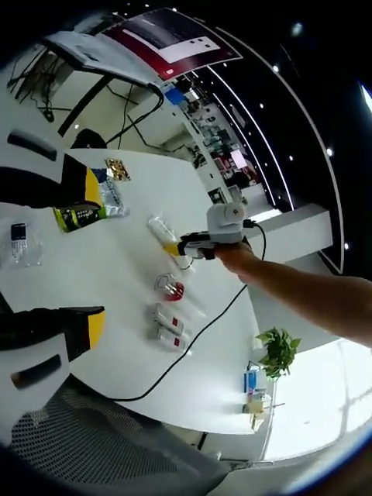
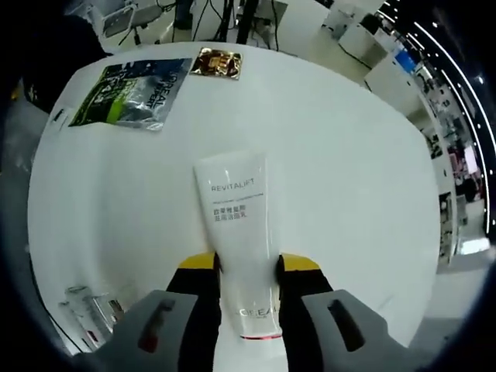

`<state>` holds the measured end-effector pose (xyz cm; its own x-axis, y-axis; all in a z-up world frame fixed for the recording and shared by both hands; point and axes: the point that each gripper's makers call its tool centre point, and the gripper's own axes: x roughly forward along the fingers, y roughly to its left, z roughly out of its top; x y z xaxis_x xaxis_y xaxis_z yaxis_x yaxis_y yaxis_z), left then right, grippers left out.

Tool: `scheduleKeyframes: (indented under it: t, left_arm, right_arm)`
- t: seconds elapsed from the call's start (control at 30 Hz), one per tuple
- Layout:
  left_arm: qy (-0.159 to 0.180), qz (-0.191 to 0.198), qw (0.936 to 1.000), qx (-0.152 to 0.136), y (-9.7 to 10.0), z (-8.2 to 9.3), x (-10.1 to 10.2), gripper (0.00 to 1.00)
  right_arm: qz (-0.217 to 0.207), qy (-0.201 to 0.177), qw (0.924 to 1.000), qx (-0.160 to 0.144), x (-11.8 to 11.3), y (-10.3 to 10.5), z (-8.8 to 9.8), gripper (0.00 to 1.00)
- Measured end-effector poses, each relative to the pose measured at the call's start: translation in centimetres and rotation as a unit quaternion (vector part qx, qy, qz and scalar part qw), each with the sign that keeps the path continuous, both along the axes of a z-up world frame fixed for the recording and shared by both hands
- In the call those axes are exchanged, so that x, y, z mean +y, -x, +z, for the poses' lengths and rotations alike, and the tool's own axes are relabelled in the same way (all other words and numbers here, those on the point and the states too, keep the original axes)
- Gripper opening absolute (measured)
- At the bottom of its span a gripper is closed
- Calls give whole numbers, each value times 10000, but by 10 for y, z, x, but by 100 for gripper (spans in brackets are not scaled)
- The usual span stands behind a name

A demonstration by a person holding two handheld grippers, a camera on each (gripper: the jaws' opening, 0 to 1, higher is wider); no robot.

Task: Arrange the skincare products in the storage area until every visible bottle or jar stands upright without overlapping.

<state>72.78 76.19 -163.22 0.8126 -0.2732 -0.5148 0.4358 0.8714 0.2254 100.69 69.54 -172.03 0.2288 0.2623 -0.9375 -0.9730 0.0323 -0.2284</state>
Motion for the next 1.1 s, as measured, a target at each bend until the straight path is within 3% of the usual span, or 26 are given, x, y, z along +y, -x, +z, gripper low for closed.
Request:
scheduleKeyframes:
  t: [0.23, 0.4, 0.53, 0.67, 0.7, 0.83, 1.1]
  left_arm:
    - [75, -59, 9999, -54, -1, 3, -3, 51]
    - [125, -127, 9998, -87, 0, 5, -6, 51]
    - [162, -178, 9996, -134, 0, 7, -9, 51]
    - [284, -234, 9992, -161, -1, 9, -12, 50]
    - [284, -264, 9991, -170, -1, 9, -13, 50]
    - [337, -325, 9986, -263, -1, 13, -16, 50]
    - [541, -365, 9978, -121, 2, 13, -21, 50]
  right_arm:
    - [-96, -270, 9995, -96, 1, 5, 26, 25]
    - [-265, -717, 9968, -212, 1, 14, 59, 25]
    - [-674, -1257, 9896, -187, -1, 17, 79, 25]
    - [-911, -1857, 9783, -94, 0, 32, 104, 25]
    - [-1042, -2074, 9726, -130, -3, 36, 115, 25]
    - [-1287, -2493, 9596, -226, -11, 47, 137, 25]
    - [-1804, -3174, 9304, -331, -31, 78, 171, 26]
